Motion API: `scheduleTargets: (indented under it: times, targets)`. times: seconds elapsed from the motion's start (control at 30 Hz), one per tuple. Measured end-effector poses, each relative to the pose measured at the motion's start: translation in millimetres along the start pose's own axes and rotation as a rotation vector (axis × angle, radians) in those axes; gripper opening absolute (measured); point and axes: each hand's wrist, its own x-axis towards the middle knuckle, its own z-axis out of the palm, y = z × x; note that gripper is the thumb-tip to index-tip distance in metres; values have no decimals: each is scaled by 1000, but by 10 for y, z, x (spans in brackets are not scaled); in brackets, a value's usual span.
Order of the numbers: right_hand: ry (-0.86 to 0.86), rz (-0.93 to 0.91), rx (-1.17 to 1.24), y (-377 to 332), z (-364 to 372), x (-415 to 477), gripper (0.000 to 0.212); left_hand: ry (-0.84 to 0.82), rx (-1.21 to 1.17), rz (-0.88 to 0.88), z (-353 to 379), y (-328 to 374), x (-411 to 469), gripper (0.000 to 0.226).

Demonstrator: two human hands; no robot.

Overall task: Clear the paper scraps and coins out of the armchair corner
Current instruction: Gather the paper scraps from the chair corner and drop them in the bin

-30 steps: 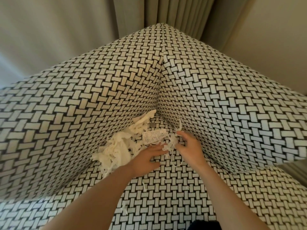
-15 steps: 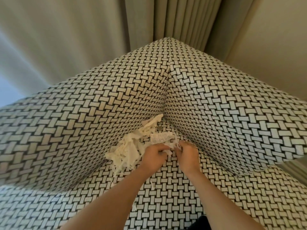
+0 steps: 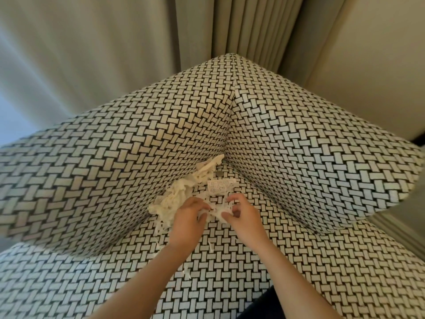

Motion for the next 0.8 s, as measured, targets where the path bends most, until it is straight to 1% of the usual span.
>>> scheduleTargets:
  times: [0.1, 0.17, 0.27, 0.3, 0.37, 0.47, 0.53, 0.63, 0.7, 0.8]
  targets:
    - [-110, 11, -97, -41, 84, -66, 59, -106, 90, 28, -47, -66, -91, 29]
    - [-172, 30, -114, -52, 146, -90, 65, -191, 153, 18, -69, -91, -129, 34]
    - [-278, 35, -123, -78, 231, -143, 70, -265, 177, 14, -100, -69, -185, 35]
    - [-312, 29, -132, -84, 262, -166, 69, -269, 135, -14, -98, -72, -208, 34]
    - [-343, 13, -134, -88, 320, -211, 63, -258, -4, -134, -84, -86, -259, 38]
    - [-295, -38, -104, -53, 385, -276, 38, -214, -226, -338, -52, -96, -338, 38]
    - [-228, -50, -126, -9, 400, -311, 26, -172, -333, -414, -62, -49, -382, 32]
    - [-130, -47, -126, 58, 378, -342, 16, -136, -415, -414, -91, 59, -408, 26]
    - [-56, -49, -126, 82, 332, -348, 15, -150, -436, -391, -116, 146, -363, 26]
    - [76, -39, -100, 107, 212, -341, 17, -190, -405, -351, -141, 270, -203, 24]
